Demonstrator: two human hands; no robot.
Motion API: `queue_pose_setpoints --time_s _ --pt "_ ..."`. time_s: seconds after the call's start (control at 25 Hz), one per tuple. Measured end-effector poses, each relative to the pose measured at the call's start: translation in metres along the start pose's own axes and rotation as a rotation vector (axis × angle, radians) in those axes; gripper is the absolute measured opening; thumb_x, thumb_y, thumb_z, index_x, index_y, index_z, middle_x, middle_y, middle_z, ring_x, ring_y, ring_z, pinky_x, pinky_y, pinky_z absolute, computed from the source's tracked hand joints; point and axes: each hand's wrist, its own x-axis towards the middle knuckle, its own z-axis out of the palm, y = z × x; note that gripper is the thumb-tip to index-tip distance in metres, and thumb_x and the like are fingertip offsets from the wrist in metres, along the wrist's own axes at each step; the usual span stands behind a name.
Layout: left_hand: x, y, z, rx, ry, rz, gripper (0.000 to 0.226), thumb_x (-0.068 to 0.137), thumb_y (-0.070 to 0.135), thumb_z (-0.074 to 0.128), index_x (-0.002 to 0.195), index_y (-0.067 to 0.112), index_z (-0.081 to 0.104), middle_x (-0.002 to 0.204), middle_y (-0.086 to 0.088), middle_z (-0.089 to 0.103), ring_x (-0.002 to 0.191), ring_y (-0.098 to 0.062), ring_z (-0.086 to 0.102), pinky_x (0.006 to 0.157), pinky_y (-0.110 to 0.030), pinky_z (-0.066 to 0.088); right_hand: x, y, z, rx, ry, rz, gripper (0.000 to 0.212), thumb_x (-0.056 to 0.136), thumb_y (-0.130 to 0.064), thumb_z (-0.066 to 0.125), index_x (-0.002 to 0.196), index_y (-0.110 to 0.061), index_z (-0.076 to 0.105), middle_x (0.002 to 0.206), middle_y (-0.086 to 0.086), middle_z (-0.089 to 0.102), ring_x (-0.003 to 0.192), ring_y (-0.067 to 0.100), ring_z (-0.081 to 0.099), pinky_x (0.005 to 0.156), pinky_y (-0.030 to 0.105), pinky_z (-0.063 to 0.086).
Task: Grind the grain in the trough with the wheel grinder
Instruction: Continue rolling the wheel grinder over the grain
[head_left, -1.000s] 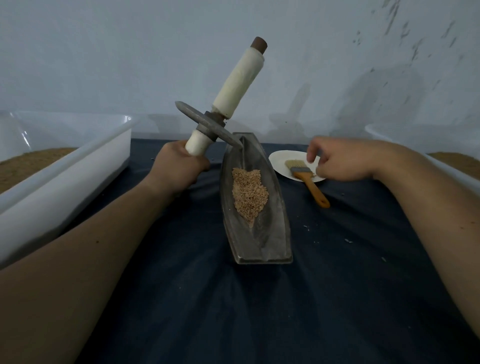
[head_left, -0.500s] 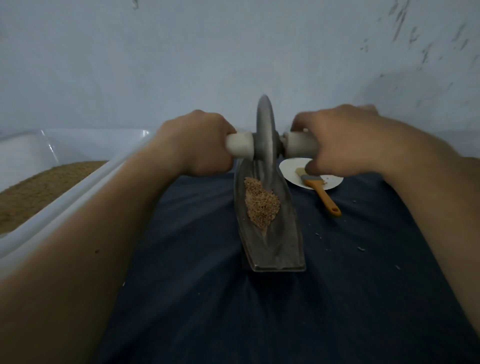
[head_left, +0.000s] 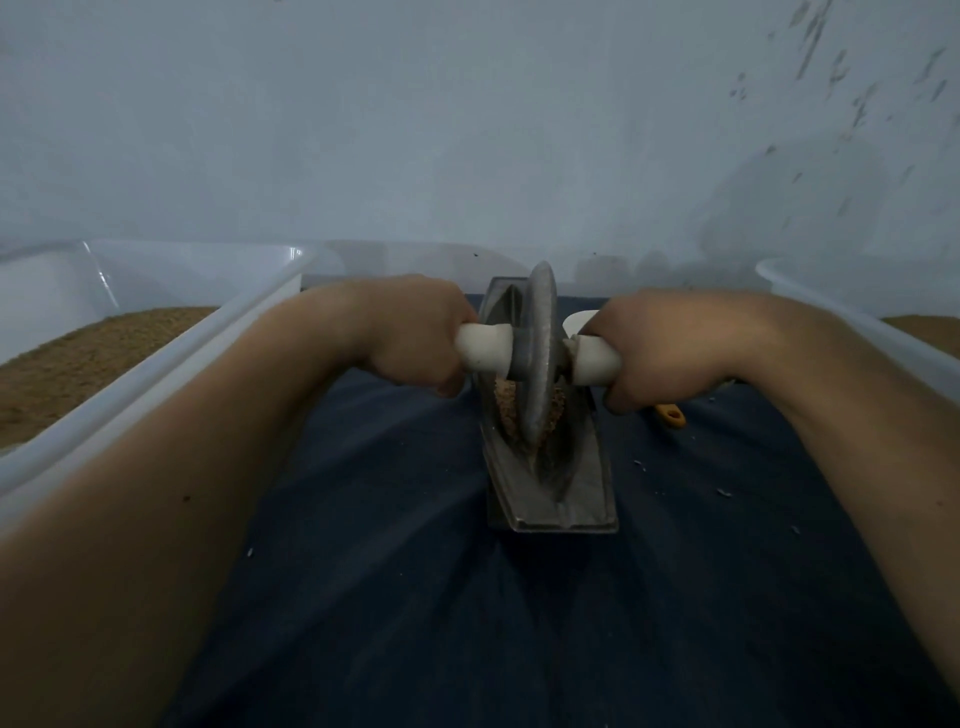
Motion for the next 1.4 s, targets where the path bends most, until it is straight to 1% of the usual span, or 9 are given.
queue_pose_setpoints --time_s 0.28,0.48,0.6,0.76,0.84,1.0,1.16,1.28,1.4 --pt "0.010 -0.004 0.014 0.054 0.043 -0.004 0.019 0.071 0.028 0.072 0.069 0.031 0.053 0.069 0.009 0.059 0.063 -0.007 0.056 0.056 -0.027 0.040 0.007 0.001 0.009 0.012 -0.009 0.024 0.015 0.080 -0.027 0.075 0.087 -0.022 0.063 0.078 -0.001 0.066 0.070 0.016 0.065 0.054 0.027 0.043" --pt "0.027 -0.010 0.025 0.153 0.177 -0.072 0.014 0.075 0.040 0.066 0.077 0.037 0.053 0.080 0.010 0.061 0.075 -0.018 0.060 0.068 -0.037 0.051 0.028 0.008 0.019 0.048 0.071 0.046 0.015 0.081 -0.025 0.075 0.092 -0.019 0.065 0.081 0.002 0.068 0.074 0.020 0.067 0.064 0.032 0.054" --pt "0.043 -0.019 0.028 0.168 0.204 -0.089 0.014 0.078 0.038 0.066 0.078 0.039 0.052 0.084 0.007 0.062 0.076 -0.021 0.059 0.070 -0.039 0.053 0.050 0.018 0.019 0.064 0.108 0.057 0.014 0.079 -0.024 0.075 0.090 -0.019 0.068 0.075 0.003 0.070 0.067 0.019 0.069 0.060 0.032 0.056" --pt "0.064 -0.023 0.031 0.353 0.432 -0.150 0.009 0.079 0.033 0.061 0.088 0.035 0.060 0.070 0.005 0.045 0.060 -0.021 0.048 0.055 -0.033 0.039 0.075 0.033 0.029 0.050 0.282 0.067 0.009 0.080 -0.026 0.070 0.079 -0.029 0.062 0.079 0.001 0.065 0.067 0.016 0.058 0.053 0.028 0.042" --pt "0.064 -0.017 0.034 0.422 0.517 -0.182 0.010 0.081 0.028 0.060 0.090 0.030 0.063 0.067 0.003 0.038 0.059 -0.023 0.044 0.055 -0.033 0.036 0.077 0.033 0.034 0.072 0.355 0.091 0.011 0.082 -0.026 0.068 0.079 -0.032 0.060 0.083 0.001 0.064 0.069 0.018 0.057 0.055 0.029 0.042" --pt "0.036 -0.005 0.041 0.400 0.526 -0.171 0.008 0.086 0.028 0.059 0.094 0.029 0.061 0.068 0.005 0.035 0.067 -0.027 0.054 0.058 -0.034 0.037 0.057 0.023 0.044 -0.019 0.418 0.090 0.012 0.083 -0.030 0.068 0.094 -0.033 0.064 0.081 -0.003 0.059 0.073 0.021 0.057 0.053 0.028 0.038" --pt "-0.007 -0.001 0.047 0.391 0.484 -0.093 0.015 0.079 0.039 0.064 0.081 0.036 0.049 0.063 0.012 0.031 0.059 -0.018 0.038 0.052 -0.030 0.030 0.017 0.015 0.048 -0.103 0.471 0.044 0.018 0.078 -0.036 0.066 0.075 -0.034 0.048 0.066 -0.011 0.050 0.056 0.009 0.044 0.046 0.024 0.025" --pt "-0.010 -0.001 0.043 0.516 0.609 -0.010 0.018 0.068 0.033 0.068 0.073 0.036 0.051 0.057 0.012 0.023 0.045 -0.012 0.021 0.045 -0.020 0.015 -0.003 0.014 0.064 -0.052 0.585 0.071 0.020 0.071 -0.038 0.066 0.071 -0.032 0.047 0.059 -0.013 0.039 0.050 0.004 0.032 0.046 0.021 0.019" --pt "0.010 -0.005 0.047 0.542 0.613 -0.088 0.008 0.076 0.028 0.063 0.082 0.033 0.060 0.060 0.007 0.023 0.049 -0.018 0.028 0.046 -0.025 0.017 0.014 0.019 0.067 -0.076 0.591 0.101 0.020 0.073 -0.040 0.064 0.072 -0.030 0.046 0.061 -0.011 0.043 0.049 0.012 0.036 0.046 0.022 0.022"
